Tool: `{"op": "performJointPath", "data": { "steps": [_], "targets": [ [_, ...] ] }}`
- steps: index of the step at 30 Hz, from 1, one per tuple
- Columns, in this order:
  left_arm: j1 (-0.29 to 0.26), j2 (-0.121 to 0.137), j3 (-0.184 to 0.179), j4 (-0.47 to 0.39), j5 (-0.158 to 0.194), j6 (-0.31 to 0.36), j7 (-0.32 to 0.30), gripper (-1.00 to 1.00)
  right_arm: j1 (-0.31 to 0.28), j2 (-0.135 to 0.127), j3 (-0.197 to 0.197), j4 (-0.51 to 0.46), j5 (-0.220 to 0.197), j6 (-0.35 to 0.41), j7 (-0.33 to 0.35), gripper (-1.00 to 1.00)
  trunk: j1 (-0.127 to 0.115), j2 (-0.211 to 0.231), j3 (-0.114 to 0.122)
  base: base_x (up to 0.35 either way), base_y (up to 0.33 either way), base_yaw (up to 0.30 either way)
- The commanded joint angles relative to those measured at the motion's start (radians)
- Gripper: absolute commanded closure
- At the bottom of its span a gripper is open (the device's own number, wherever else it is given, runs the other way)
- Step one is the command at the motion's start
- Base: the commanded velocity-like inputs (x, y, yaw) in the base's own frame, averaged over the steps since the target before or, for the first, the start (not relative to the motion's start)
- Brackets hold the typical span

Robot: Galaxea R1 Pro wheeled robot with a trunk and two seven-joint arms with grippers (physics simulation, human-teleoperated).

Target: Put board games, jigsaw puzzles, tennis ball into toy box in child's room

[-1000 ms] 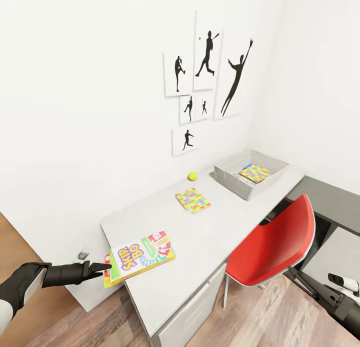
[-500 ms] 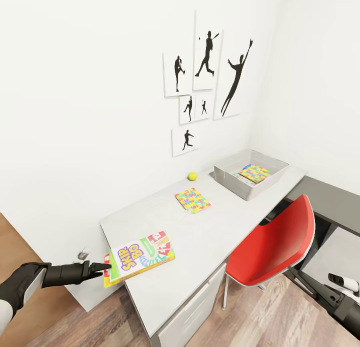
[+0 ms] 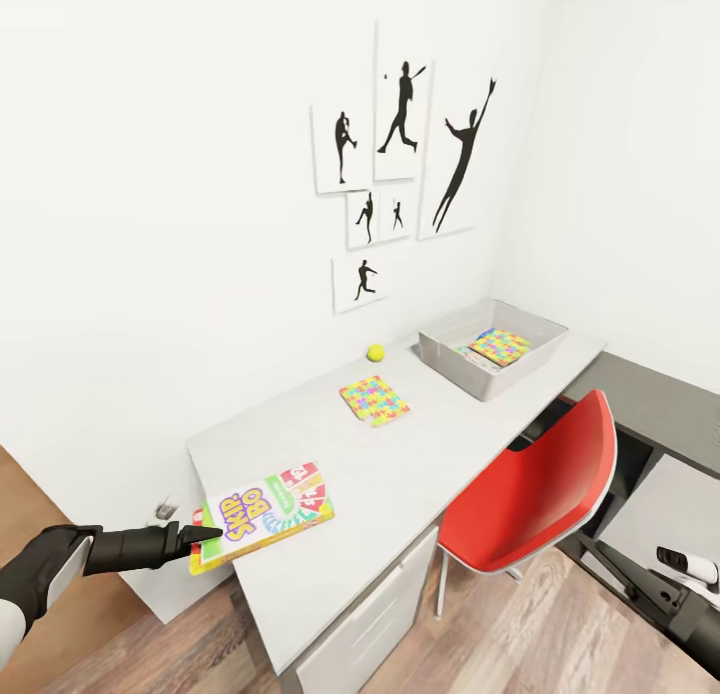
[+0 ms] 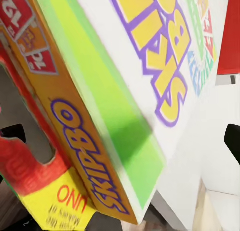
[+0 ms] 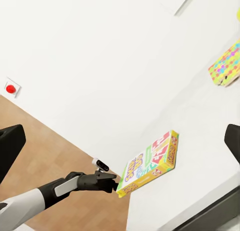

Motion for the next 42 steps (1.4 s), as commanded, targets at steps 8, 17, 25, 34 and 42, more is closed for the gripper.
{"op": "performJointPath", "data": {
  "steps": [8,17,25,34,42],
  "targets": [
    [-0.001,0.000,-0.001,0.000,0.003,0.011,0.002,-1.00,0.000,0.000,0.000,0.000,-0.007,0.007,-0.001,-1.00,0.000,-0.001,-0.001,0.000,-0.017,0.000],
    [-0.001,0.000,-0.001,0.000,0.004,0.012,0.003,-1.00,0.000,0.000,0.000,0.000,-0.007,0.008,-0.002,-1.00,0.000,-0.001,-0.001,0.000,-0.001,0.000],
    [-0.001,0.000,-0.001,0.000,0.004,0.011,0.003,-1.00,0.000,0.000,0.001,0.000,-0.006,0.008,-0.002,-1.00,0.000,-0.001,-0.001,0.000,0.000,0.000],
    [-0.001,0.000,-0.001,0.000,0.005,0.010,0.003,-1.00,0.000,0.000,0.001,0.000,-0.006,0.007,-0.002,-1.00,0.000,-0.001,-0.001,0.000,0.000,0.000],
    [-0.001,0.000,-0.002,-0.001,0.005,0.009,-0.001,1.00,0.000,0.000,0.002,0.000,-0.005,0.007,-0.002,-1.00,0.000,-0.001,-0.001,0.000,0.000,0.000]
  ]
}}
